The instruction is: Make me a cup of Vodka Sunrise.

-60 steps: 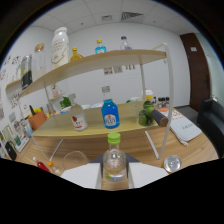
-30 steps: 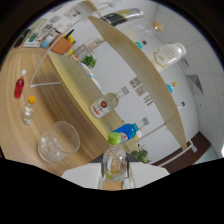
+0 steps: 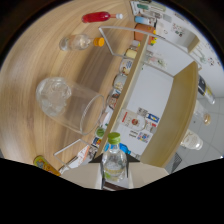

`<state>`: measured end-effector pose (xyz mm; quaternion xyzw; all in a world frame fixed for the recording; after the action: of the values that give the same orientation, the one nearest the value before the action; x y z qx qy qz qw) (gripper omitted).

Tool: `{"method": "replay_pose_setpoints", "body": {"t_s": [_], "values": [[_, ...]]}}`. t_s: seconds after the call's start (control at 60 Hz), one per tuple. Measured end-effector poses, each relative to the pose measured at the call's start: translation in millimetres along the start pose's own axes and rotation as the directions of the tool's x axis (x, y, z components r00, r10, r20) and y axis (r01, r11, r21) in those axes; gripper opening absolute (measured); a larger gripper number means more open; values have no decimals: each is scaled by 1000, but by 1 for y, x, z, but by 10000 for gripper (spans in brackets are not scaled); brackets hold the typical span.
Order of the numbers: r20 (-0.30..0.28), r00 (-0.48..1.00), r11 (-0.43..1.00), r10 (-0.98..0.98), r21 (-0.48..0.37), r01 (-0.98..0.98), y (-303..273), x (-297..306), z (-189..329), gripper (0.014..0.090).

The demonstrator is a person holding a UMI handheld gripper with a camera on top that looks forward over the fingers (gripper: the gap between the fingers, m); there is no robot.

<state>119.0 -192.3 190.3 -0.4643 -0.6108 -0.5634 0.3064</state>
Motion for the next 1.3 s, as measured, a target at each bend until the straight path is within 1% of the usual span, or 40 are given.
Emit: {"method": "replay_pose_setpoints", "body": {"t_s": [0.133,0.183,0.25,0.317,0.383,0.5,0.567,0.617,0.7,0.767,0.817,0.867,0.917,0.983,1.033,1.167,1.3], "values": [[22,994,994,-105,22,104,-11,-3,-1,347],[24,993,993,-115,34,115,-15,-5,-2,347],[44,992,993,-115,40,114,-16,-8,-2,348],[59,997,998,-48,44,46,-16,-8,-5,349],[55,998,998,33,42,-36,-14,-1,-7,348],[42,949,947,312,68,-314,-8,27,-14,347],[44,845,838,534,106,-535,-4,46,-20,347],[69,713,702,698,132,-700,1,59,-25,349],[119,437,416,892,164,-894,9,75,-31,353],[179,189,161,965,162,-974,15,77,-35,353],[208,16,-12,978,133,-991,20,69,-33,354],[232,-120,-143,965,82,-986,19,54,-27,353],[243,-223,-238,944,31,-971,16,34,-20,351],[253,-317,-320,914,-31,-947,9,7,-10,351],[246,-366,-359,898,-73,-930,3,-14,-2,352],[219,-430,-395,876,-187,-900,-12,-72,19,352],[201,-442,-384,874,-271,-883,-24,-120,28,352]]}}
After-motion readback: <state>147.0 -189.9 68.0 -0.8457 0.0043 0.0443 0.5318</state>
